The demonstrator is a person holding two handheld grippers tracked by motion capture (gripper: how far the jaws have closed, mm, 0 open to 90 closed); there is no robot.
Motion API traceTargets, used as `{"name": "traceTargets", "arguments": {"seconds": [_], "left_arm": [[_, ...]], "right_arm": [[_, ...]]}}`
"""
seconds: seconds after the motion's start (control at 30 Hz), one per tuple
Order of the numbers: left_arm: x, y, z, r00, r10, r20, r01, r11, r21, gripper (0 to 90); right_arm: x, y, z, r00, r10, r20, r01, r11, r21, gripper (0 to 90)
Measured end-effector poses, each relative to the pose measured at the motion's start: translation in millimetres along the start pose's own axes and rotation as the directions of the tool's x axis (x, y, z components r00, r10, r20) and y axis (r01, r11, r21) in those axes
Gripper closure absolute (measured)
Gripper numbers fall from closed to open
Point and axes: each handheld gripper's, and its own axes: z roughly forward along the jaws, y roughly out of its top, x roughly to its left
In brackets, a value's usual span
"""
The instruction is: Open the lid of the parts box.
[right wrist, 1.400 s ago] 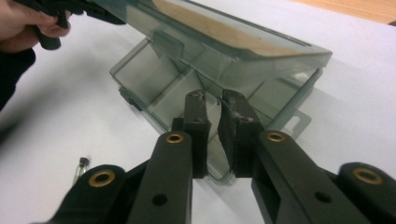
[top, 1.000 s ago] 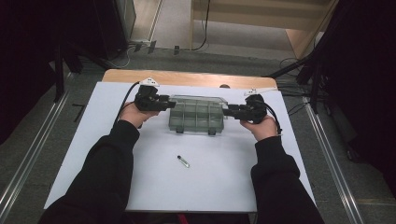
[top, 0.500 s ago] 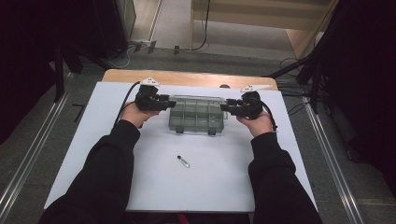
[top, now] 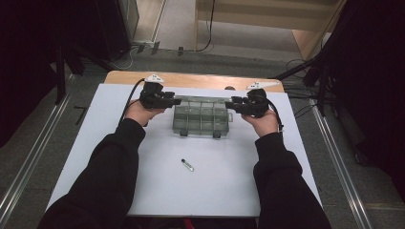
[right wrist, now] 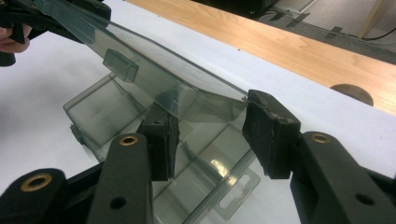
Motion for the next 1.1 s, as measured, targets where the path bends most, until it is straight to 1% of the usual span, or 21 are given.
{"name": "traceTargets", "arguments": {"seconds": [0.07,0.23,0.37,0.43,0.5,0.57,0.7,0.73,0.8,0.83,1.0,1.1], "left_arm": [[1.5,1.5,0.2,1.0,-0.002,0.0,0.002,1.0,-0.001,52.0],[4.5,5.0,1.9,0.9999,-0.016,-0.003,0.016,0.9999,-0.006,52.1],[6.3,7.4,3.8,0.9998,-0.017,-0.013,0.017,0.9998,-0.007,52.1],[7.0,9.1,5.3,0.9997,-0.023,-0.011,0.023,0.9997,-0.008,52.1],[6.5,9.9,6.6,0.9998,-0.019,-0.012,0.019,0.9997,-0.014,52.1],[6.3,10.8,7.5,0.9998,-0.011,-0.019,0.011,0.9999,-0.006,52.2],[8.1,11.5,9.4,0.9991,-0.033,-0.025,0.032,0.9991,-0.027,52.3],[8.2,11.6,10.3,0.9991,-0.031,-0.027,0.03,0.9992,-0.026,52.4],[7.7,11.6,11.5,0.9989,-0.023,-0.04,0.022,0.9995,-0.024,52.5],[7.7,11.7,12.3,0.9987,-0.024,-0.046,0.023,0.9993,-0.028,53.3],[7.7,12.3,15.1,0.9971,-0.045,-0.062,0.041,0.9976,-0.055,53.4],[7.1,12.1,17.0,0.9961,-0.044,-0.077,0.039,0.9971,-0.065,54.3]], "right_arm": [[-0.6,2.5,0.0,1.0,-0.001,0.002,0.001,1.0,-0.001,56.5],[-4.1,7.3,2.8,0.9999,0.014,0.006,-0.014,1.0,-0.003,56.7],[-7.4,10.3,5.6,0.9991,0.042,0.004,-0.042,0.999,-0.013,56.6],[-8.4,11.4,7.8,0.9989,0.046,0.011,-0.046,0.999,-0.022,56.6],[-8.9,12.6,9.8,0.9989,0.043,0.019,-0.042,0.999,-0.021,56.5],[-9.0,13.5,10.6,0.9988,0.041,0.026,-0.041,0.999,-0.024,56.8],[-10.0,15.8,12.8,0.9983,0.045,0.037,-0.044,0.998,-0.034,57.0],[-10.4,16.4,13.1,0.9982,0.046,0.039,-0.045,0.998,-0.035,57.1],[-11.4,17.1,14.3,0.998,0.044,0.045,-0.042,0.998,-0.041,57.1],[-11.6,17.4,14.9,0.9976,0.051,0.047,-0.049,0.998,-0.047,57.1],[-13.8,17.2,19.2,0.9964,0.061,0.059,-0.056,0.996,-0.07,57.9],[-15.3,16.3,22.4,0.9953,0.063,0.074,-0.057,0.995,-0.078,58.9]]}}
